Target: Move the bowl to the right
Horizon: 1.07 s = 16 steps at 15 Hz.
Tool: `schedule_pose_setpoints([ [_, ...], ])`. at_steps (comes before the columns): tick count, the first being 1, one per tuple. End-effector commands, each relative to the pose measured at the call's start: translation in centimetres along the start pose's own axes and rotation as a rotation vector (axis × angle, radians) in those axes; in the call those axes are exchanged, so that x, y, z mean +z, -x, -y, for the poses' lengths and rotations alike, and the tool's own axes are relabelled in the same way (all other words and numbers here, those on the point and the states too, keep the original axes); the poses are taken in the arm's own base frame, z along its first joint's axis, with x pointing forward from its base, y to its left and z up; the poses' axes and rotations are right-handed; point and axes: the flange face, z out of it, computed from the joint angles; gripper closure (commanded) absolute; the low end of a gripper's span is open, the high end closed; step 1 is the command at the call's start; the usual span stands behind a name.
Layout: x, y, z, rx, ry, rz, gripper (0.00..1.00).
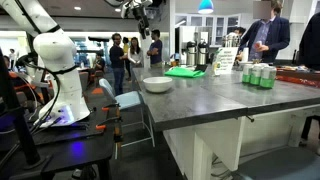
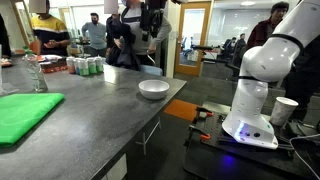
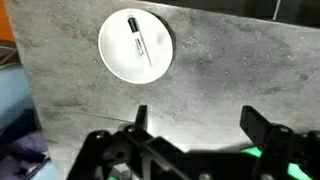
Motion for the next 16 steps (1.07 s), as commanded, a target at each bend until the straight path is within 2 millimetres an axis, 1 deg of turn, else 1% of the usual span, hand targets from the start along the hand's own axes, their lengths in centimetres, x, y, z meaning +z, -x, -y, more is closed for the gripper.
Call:
schedule_pose_setpoints([
  [1,0.0,0.0,0.0,0.000,0.000,0.001,0.00],
  [6,0.0,0.0,0.0,0.000,0.000,0.001,0.00],
  [8,0.6,-0.3,-0.6,0.058,-0.013,0.021,0.00],
  [10,1.9,-0.5,-1.9,0.192,-0.016,0.059,0.00],
  [12,3.5,-0.2,-3.4,0.296,-0.028,0.097,0.00],
  [13,4.6,0.0,-4.2,0.346,-0.041,0.120,0.00],
  [16,8.6,1.2,-6.5,0.483,-0.096,0.204,0.00],
])
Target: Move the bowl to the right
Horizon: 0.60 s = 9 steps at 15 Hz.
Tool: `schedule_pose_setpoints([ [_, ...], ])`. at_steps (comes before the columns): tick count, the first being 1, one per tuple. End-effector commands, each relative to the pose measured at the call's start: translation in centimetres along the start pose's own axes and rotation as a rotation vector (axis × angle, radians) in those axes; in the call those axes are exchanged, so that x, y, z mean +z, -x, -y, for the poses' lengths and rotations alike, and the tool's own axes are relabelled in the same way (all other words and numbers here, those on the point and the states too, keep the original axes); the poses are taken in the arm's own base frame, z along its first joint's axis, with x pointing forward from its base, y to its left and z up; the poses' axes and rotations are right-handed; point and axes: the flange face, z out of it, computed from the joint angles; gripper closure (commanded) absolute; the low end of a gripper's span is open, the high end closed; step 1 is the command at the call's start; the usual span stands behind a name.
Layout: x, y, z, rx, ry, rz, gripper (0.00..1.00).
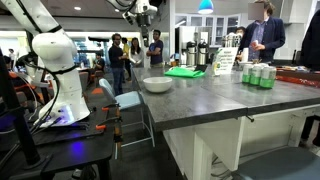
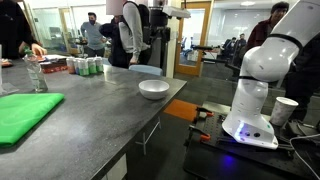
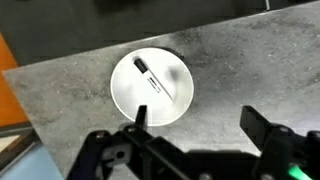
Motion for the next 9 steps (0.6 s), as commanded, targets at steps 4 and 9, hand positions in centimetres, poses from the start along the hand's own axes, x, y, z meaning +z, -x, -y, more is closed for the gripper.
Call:
schedule_pose_setpoints([
  [4,7.2,-1.2,-4.9,0.154,-0.098,0.036,0.00],
  [9,13.3,-2.1,-8.8,0.150,-0.122,0.034,0.00],
])
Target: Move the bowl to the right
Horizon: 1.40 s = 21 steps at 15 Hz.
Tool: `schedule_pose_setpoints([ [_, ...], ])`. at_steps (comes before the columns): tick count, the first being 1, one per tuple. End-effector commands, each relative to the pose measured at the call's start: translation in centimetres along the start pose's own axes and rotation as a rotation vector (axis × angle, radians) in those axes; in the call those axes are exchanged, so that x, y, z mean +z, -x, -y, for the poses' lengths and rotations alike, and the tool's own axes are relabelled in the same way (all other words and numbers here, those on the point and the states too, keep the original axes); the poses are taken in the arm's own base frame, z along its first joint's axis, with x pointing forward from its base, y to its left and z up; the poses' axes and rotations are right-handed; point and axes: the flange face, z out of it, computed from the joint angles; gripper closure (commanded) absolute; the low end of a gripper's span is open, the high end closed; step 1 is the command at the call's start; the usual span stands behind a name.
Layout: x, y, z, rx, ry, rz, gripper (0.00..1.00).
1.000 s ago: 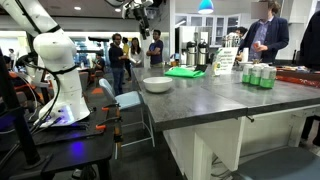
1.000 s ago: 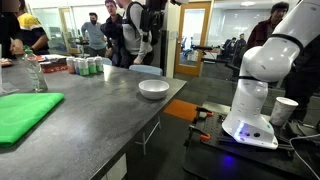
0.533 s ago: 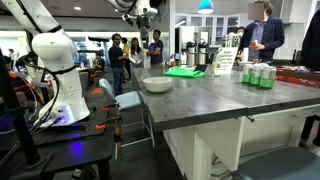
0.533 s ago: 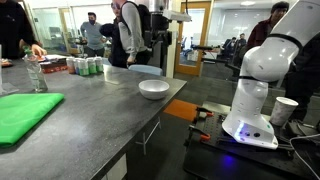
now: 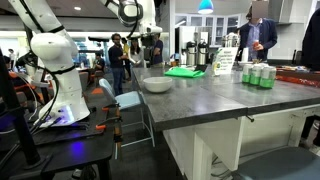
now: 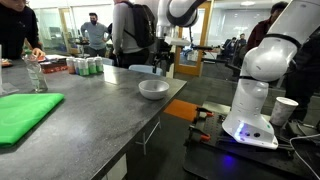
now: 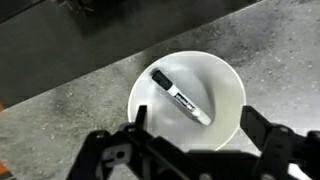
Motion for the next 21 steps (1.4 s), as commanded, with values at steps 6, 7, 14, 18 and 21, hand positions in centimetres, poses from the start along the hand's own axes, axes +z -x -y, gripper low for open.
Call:
schedule_pose_setpoints([
  [6,7.0,-2.4,-3.9,0.000,-0.063,0.046,0.00],
  [7,7.8,-2.6,-4.4,0.019,-0.061,0.063,0.00],
  [14,10.2,-3.8,-5.7,0.073,-0.052,0.104,0.34],
  [18,9.6,-5.1,-5.2,0.083,-0.050,0.071,0.66],
  [21,8.6,-5.9,-4.9,0.087,-0.049,0.045,0.88],
])
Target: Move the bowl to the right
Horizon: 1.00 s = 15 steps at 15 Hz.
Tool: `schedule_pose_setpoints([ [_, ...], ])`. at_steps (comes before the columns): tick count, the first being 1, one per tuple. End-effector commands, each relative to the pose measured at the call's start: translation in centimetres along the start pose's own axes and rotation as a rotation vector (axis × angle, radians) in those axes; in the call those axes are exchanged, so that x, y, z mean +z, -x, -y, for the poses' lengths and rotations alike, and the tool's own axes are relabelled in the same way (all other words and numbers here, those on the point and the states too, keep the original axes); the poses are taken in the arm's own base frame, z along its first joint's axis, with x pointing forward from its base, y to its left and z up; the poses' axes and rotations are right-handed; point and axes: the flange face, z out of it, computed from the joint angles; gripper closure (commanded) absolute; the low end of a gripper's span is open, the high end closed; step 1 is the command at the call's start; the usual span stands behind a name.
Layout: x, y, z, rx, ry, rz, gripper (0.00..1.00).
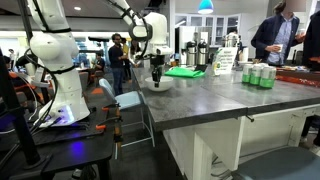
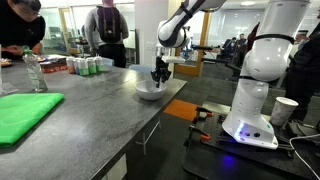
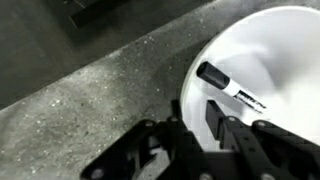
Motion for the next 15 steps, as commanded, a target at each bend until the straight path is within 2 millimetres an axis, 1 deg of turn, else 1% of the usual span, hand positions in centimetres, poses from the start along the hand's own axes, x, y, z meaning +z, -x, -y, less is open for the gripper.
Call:
schedule_pose_setpoints([
  [1,-0.9,-0.8,0.4,0.010,-0.010,-0.029,0.97],
  [2,-1.1,-1.0,0.4,0.014,-0.011,-0.034,1.00],
  [5,-1.5,-1.4,0.4,0.027,-0.026,-0.049,1.00],
  [7,-1.9,-1.7,0.0,0.061,-0.032,-0.064,0.99],
  [9,-2.4,-2.1,-0.7,0.111,-0.041,-0.088,0.99],
  [12,-3.1,-3.0,-2.5,0.167,-0.054,-0.124,0.99],
  [15,-3.3,-4.1,-4.6,0.163,-0.048,-0.156,0.99],
])
